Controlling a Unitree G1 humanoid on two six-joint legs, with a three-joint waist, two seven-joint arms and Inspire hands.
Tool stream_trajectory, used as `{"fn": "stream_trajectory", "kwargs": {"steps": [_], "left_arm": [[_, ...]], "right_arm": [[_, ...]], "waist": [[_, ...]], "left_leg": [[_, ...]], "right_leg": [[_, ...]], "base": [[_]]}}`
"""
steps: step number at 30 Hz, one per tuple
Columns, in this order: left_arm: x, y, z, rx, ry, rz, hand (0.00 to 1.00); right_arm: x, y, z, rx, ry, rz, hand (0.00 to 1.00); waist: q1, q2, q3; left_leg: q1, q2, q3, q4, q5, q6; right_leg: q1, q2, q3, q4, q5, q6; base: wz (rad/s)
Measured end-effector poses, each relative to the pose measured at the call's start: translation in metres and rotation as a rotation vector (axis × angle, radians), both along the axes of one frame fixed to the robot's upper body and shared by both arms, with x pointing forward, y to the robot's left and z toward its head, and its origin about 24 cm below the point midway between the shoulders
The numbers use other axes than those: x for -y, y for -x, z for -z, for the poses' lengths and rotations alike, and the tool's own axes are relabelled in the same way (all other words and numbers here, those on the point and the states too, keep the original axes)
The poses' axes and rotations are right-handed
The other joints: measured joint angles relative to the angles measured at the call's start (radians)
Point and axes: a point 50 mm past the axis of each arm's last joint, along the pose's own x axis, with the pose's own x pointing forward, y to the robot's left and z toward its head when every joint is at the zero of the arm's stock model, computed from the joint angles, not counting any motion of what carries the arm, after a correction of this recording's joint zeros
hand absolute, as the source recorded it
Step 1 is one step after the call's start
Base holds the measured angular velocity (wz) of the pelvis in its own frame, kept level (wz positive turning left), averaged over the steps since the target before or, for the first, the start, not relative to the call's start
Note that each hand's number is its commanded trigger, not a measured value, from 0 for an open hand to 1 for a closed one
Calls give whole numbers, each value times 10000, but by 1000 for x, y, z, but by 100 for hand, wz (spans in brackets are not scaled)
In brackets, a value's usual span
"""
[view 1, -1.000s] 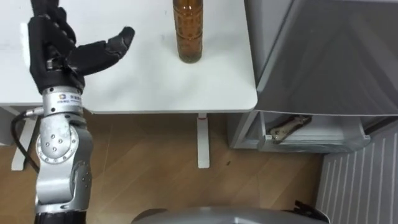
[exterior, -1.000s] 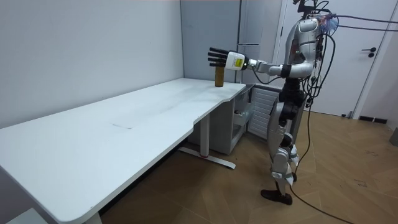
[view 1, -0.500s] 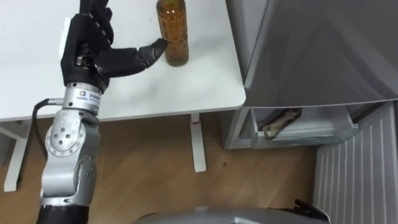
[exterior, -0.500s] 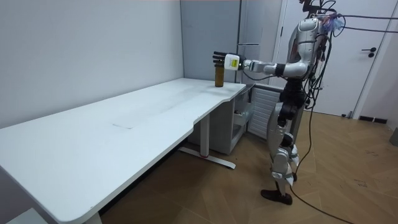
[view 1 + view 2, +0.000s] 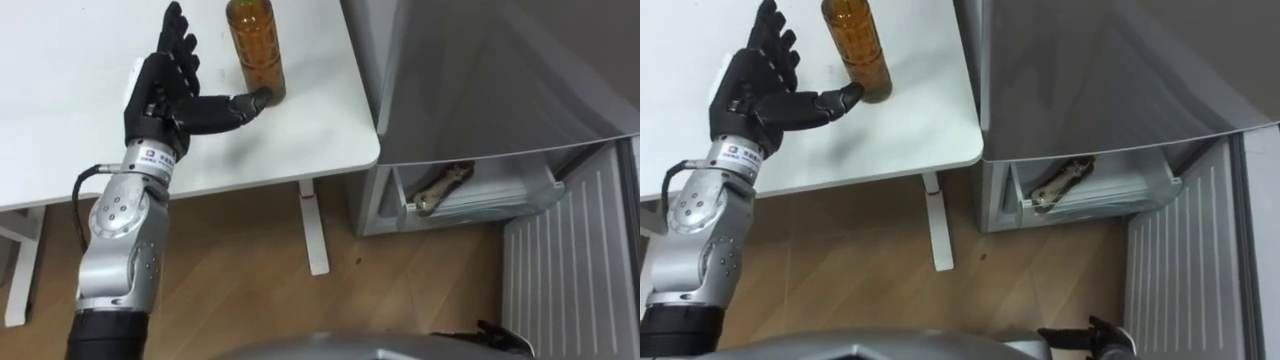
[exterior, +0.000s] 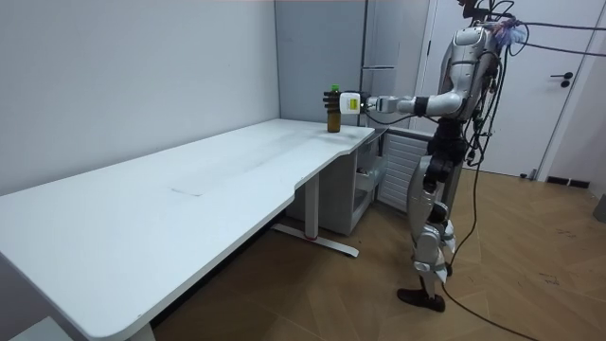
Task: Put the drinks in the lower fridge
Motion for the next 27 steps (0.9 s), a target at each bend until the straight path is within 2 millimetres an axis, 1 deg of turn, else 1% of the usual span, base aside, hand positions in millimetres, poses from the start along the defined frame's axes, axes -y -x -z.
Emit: {"fn": "stream_trajectory", "kwargs": {"steps": [4,12,17,19,23,27], "left_arm": [[0,0,2,-208,23,10,0],[0,-5,6,-392,32,-32,0],[1,-9,2,-271,39,-31,0],[1,-18,1,-237,389,-23,0],[-3,-28,-1,-299,254,-231,0],[-3,-38,2,-497,479,-432,0]], "right_arm": [[-1,-1,0,-75,93,37,0],[-1,-3,0,-197,380,-262,0],[-1,-1,1,-290,426,-245,0],[-1,0,1,-333,449,-233,0],[-1,4,1,-441,471,-212,0],[-1,8,1,-601,497,-191,0]], "waist": [[8,-29,19],[-23,-25,25],[-105,-13,36],[-152,-15,40],[-257,1,41],[-254,9,46]], "left_leg": [[-4,8,61,-1,0,0],[-7,13,81,-1,-1,0],[65,13,126,-11,-1,1],[70,13,124,-12,0,1],[80,13,183,-16,0,1],[76,13,192,-27,0,1]], "right_leg": [[-27,5,88,0,0,0],[-77,16,177,62,0,1],[-2,20,266,105,0,2],[-1,21,276,108,0,2],[-23,39,393,111,0,3],[-37,39,398,110,0,3]], "base": [[-5],[0],[-2],[0],[-4],[0]]}}
